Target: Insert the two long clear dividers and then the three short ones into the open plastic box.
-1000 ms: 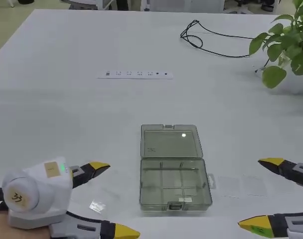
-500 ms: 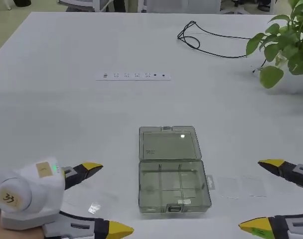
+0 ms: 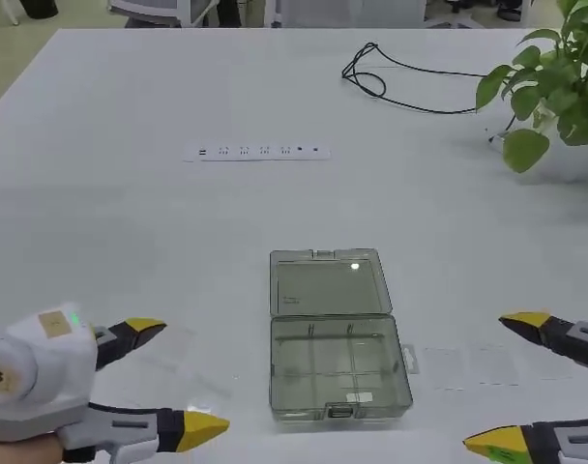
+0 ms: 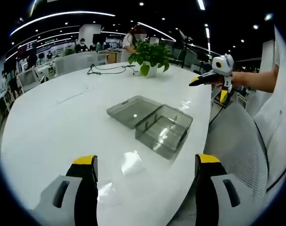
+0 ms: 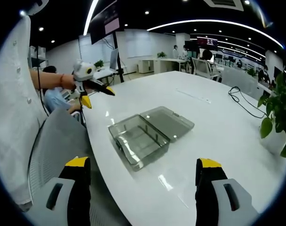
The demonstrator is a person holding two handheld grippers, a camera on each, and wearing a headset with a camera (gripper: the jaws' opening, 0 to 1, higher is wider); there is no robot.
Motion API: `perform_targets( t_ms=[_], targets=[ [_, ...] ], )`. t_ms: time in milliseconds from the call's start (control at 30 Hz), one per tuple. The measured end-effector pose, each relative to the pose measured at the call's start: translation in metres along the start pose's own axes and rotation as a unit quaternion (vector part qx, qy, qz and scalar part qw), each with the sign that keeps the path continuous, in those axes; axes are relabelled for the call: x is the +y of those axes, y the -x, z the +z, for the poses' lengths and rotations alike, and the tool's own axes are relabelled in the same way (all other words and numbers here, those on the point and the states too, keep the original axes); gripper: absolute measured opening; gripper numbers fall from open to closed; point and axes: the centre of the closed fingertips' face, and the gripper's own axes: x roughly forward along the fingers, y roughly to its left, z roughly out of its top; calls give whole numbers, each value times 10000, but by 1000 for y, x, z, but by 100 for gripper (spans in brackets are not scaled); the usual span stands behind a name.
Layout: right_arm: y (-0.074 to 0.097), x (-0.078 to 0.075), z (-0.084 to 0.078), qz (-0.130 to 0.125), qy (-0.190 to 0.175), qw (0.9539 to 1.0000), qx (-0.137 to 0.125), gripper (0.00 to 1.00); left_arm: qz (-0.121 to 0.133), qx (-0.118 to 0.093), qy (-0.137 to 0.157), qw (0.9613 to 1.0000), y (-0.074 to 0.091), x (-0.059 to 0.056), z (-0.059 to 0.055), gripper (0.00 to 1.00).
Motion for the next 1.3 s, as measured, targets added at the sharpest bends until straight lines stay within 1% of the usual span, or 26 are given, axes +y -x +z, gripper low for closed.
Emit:
perform_targets(
  t_ms=[100,133,167,200,233,267,300,333,367,400,467,500,567,633,667,733,800,833,867,900,933,967,1000,1067,1167,1300],
  targets=[
    [-1,0,1,9,-5,10000,-5,93,141,34,135,9998,1,9,-3,85],
    [-1,0,1,11,-7,10000,-4,93,268,157,241,9992,3,15,-8,84],
    [-2,0,1,14,-12,10000,-4,93,295,182,247,9991,3,17,-9,82],
    [-2,-1,1,16,-13,10000,-8,93,311,147,253,9991,3,19,-8,82],
    [-2,-1,1,21,-18,10000,-10,93,449,199,396,9980,5,26,-12,81],
    [-3,-1,1,23,-25,10000,-11,93,532,265,489,9970,6,30,-14,80],
    [-3,-1,1,28,-38,10000,-13,92,573,344,665,9955,7,33,-18,79],
    [-4,-1,1,31,-37,10000,-16,92,647,460,778,9938,7,37,-22,78],
    [-4,-1,2,34,-34,10000,-19,92,737,534,812,9925,8,42,-26,76],
    [-5,0,2,38,-39,10000,-18,92,734,489,770,9931,7,43,-25,75],
    [-6,0,2,46,-46,10000,-21,92,896,627,902,9899,9,50,-31,70],
    [-6,0,3,48,-44,10000,-24,92,882,617,929,9898,9,51,-31,69],
    [-6,1,3,52,-58,10000,-26,92,977,783,1077,9863,9,55,-38,67],
    [-7,1,4,55,-57,10000,-30,92,986,824,1138,9852,7,57,-40,66],
    [-7,1,4,57,-59,10000,-28,92,1051,957,1166,9829,8,60,-45,64],
    [-7,1,4,55,-65,10000,-38,92,1086,1003,1140,9824,7,62,-47,61],
    [-7,-2,3,52,-78,9999,-43,92,1132,1142,1221,9794,6,65,-53,58],
    [-7,-3,1,48,-85,9999,-43,92,1137,1150,1233,9791,5,66,-53,57],
    [-8,-4,1,47,-89,9999,-40,92,1169,1220,1314,9768,4,68,-57,58],
    [-8,-4,0,50,-98,9999,-33,92,1190,1277,1326,9757,4,69,-59,58],
    [-8,-3,0,51,-98,9999,-31,92,1193,1298,1289,9759,2,69,-59,57],
    [-8,-3,0,53,-102,9999,-38,92,1201,1340,1311,9749,1,70,-61,56],
    [-8,-3,0,55,-116,9999,-41,92,1228,1436,1352,9726,1,71,-64,56],
    [-8,-4,-1,50,-117,9999,-35,92,1242,1494,1374,9713,-1,71,-67,55],
    [-9,-3,0,51,-128,9999,-39,92,1304,1656,1407,9674,-3,73,-74,53],
    [-10,-3,0,50,-132,9999,-46,92,1335,1739,1448,9649,-6,74,-76,50]
  ],
)
